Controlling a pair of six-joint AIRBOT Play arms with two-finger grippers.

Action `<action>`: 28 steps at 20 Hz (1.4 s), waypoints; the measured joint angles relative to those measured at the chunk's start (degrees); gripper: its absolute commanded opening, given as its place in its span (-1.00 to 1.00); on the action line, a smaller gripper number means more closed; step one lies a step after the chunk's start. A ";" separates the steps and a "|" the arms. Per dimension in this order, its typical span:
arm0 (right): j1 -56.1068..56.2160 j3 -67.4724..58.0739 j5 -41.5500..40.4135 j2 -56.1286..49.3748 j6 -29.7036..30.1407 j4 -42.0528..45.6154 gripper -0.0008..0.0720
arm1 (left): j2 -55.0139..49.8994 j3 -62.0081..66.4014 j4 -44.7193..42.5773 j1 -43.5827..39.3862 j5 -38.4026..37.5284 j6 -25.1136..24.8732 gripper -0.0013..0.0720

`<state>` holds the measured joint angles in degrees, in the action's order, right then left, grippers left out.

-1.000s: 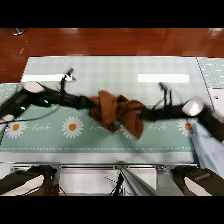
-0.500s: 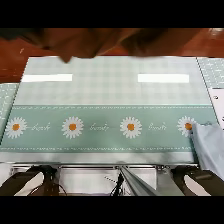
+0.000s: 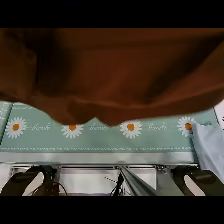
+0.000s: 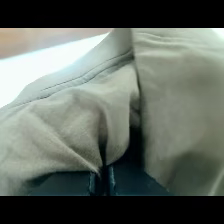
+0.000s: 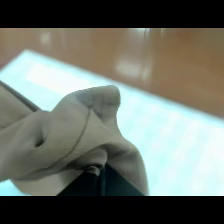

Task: Fold the shirts.

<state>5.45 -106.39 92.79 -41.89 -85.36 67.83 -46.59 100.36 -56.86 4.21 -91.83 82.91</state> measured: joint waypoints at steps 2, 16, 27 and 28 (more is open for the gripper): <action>0.00 9.68 1.79 4.00 -1.27 0.13 -0.92 | 2.80 -7.13 -0.79 0.00 -0.31 0.57 -0.89; -1.60 66.47 -28.76 -2.71 -8.31 2.86 -0.91 | -7.15 -63.95 12.41 -0.46 29.75 -6.40 -0.88; -20.98 49.59 -18.49 -21.35 0.13 -2.82 0.74 | -21.29 -51.41 3.98 9.22 23.91 -7.89 0.95; -23.96 50.82 -18.27 -19.39 0.55 -1.90 0.74 | -20.87 -52.87 1.90 11.89 22.27 -7.02 0.95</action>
<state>-18.50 -55.57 74.52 -61.28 -84.82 65.93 -67.46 47.48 -54.96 16.10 -69.56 75.90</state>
